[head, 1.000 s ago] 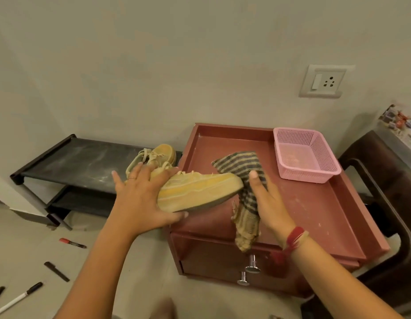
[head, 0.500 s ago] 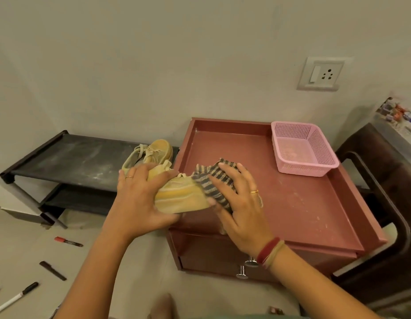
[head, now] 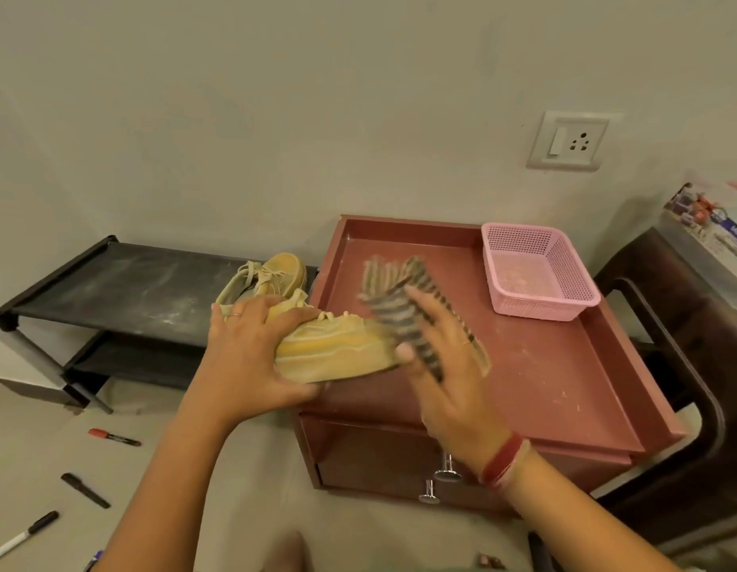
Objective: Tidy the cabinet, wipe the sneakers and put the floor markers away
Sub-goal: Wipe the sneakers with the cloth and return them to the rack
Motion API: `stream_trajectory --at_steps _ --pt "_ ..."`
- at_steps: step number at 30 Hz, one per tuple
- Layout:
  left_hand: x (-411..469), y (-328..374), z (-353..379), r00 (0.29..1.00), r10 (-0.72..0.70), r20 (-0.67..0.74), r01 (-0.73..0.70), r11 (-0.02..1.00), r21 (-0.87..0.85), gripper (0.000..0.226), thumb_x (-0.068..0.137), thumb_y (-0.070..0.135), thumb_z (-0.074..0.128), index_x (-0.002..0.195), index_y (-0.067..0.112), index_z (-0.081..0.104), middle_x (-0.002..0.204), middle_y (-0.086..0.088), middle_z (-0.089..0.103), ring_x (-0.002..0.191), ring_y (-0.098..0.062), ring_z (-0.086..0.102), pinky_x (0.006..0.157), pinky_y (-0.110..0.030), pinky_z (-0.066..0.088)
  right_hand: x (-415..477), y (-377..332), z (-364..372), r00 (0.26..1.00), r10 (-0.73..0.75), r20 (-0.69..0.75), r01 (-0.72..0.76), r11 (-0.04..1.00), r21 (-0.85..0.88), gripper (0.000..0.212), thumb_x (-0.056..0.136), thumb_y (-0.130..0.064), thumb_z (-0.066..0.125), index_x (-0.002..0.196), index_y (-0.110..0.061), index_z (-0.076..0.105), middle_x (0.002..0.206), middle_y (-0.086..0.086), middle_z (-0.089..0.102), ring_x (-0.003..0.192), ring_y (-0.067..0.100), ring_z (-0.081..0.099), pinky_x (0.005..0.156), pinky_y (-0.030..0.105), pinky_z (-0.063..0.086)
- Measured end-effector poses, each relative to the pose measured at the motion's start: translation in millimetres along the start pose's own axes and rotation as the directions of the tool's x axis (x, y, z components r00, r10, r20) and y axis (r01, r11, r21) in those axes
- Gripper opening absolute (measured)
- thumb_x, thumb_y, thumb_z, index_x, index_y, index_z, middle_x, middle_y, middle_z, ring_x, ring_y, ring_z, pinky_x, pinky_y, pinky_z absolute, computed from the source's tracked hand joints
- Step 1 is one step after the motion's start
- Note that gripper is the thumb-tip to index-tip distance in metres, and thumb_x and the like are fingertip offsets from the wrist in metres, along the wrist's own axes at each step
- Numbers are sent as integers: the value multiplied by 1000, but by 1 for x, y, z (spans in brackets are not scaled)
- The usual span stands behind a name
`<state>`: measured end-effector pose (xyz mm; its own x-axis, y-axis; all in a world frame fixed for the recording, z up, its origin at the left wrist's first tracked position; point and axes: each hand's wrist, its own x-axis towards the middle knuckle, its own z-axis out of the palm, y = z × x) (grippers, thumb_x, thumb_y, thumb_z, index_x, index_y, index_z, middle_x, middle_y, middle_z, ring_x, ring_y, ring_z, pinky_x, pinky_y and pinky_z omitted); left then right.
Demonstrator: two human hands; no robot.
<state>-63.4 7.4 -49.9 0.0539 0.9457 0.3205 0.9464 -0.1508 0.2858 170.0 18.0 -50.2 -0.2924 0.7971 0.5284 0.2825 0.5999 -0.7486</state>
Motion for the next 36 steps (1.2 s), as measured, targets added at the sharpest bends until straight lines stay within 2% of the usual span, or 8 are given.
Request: stream_trajectory --at_steps 3,10,14,18,22,30,33,36 --pt "-1 -10 1 999 48 -25 -50 994 -99 80 49 69 65 124 41 54 120 0 50 119 -24 43 101 -58 31 -8 16 9 959 -198 201 275 814 -511 43 94 -52 31 137 -47 33 149 -6 27 142 25 14 109 59 22" --pt "0 -11 1 998 48 -34 -53 984 -168 82 53 73 66 125 34 59 123 -3 46 123 -20 35 100 -46 35 18 27 16 997 74 -1 -73 990 -124 34 91 -53 38 116 -39 56 134 -13 41 130 12 33 107 30 28" --pt "0 -5 2 999 36 -26 -37 997 -66 82 53 75 63 125 38 58 123 -2 49 125 -22 38 103 -50 30 33 27 8 924 383 -7 -351 853 388 17 91 -41 52 93 -27 62 97 0 60 85 0 57 77 20 44" --pt "0 -2 -1 1000 -13 -23 12 999 -39 79 50 75 60 122 43 56 118 3 51 116 -21 44 103 -54 26 5 11 3 976 112 -186 -111 994 18 24 93 -41 44 113 -35 55 126 -4 47 119 2 45 100 24 39" --pt "-1 -10 1 1000 22 -16 -23 996 -91 78 51 69 65 123 42 56 118 3 50 119 -22 43 100 -56 32 -12 15 5 963 -217 161 268 840 -471 41 95 -45 35 135 -37 40 144 -3 36 142 25 17 112 49 24" --pt "0 -8 4 996 61 -58 -66 994 -87 80 52 72 67 123 36 58 115 0 47 122 -23 39 101 -53 35 11 31 12 986 164 13 -164 986 9 41 88 -52 42 119 -30 57 132 -8 47 126 11 42 106 33 33" --pt "0 -3 4 997 61 -55 -65 996 -65 79 52 71 66 122 36 59 117 -2 48 123 -24 39 102 -58 32 24 31 4 861 502 84 -481 749 455 38 86 -47 52 108 -18 63 114 17 60 102 30 60 92 44 49" --pt "-4 -3 4 994 76 -78 -80 996 -46 78 51 68 67 122 36 58 117 -1 49 120 -24 42 100 -61 32 33 37 -13 570 751 334 -753 314 579 36 92 -36 51 106 -5 64 99 21 67 83 31 66 74 39 55"
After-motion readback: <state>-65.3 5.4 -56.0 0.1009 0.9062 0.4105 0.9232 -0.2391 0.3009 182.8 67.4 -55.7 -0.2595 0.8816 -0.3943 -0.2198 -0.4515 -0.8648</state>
